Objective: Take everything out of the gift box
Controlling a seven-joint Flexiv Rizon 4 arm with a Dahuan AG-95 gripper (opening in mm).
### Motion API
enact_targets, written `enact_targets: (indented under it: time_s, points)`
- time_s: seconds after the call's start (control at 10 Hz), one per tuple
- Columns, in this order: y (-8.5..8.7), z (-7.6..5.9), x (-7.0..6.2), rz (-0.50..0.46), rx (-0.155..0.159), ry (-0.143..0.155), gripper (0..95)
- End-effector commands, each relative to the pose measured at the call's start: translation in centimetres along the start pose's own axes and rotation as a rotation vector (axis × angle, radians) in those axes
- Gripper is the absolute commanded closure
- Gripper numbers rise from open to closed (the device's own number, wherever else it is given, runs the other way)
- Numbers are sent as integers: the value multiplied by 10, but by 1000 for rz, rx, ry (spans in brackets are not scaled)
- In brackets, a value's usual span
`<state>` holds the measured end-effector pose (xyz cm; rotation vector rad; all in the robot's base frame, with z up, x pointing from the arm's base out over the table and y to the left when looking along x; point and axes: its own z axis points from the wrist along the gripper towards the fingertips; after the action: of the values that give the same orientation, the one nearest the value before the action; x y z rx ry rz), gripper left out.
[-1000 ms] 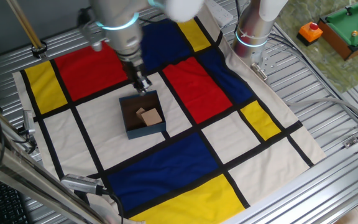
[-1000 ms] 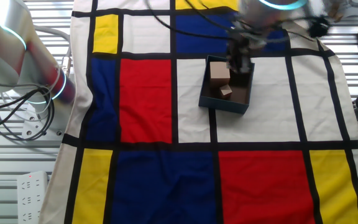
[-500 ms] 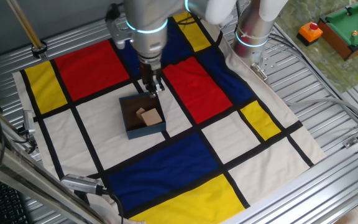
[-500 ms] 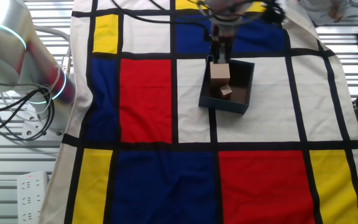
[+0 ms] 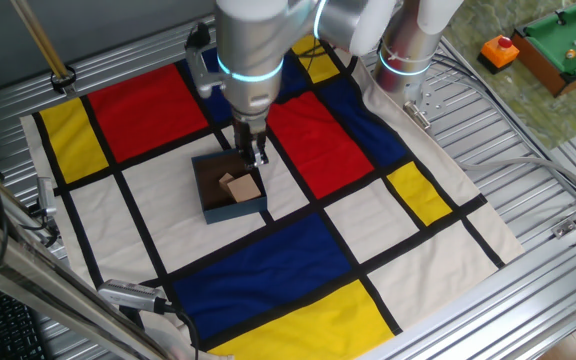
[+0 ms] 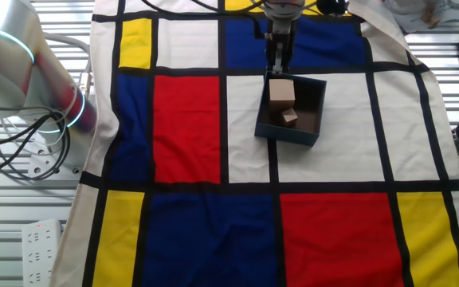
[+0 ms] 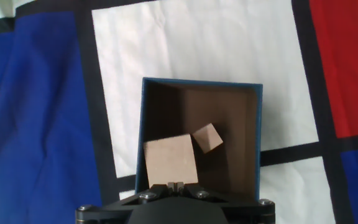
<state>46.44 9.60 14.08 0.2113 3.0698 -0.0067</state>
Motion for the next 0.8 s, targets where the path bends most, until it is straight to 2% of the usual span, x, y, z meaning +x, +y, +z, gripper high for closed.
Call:
enact_targets:
  time_s: [0.1,0.3,0.4,0.8]
  points:
    - [-2,-1,3,-35,-16,6,950]
    - [0,0,3,-29,-23,5,950]
    - [2,1,2,-18,-24,5,760]
    - [13,7,0,11,-16,7,760]
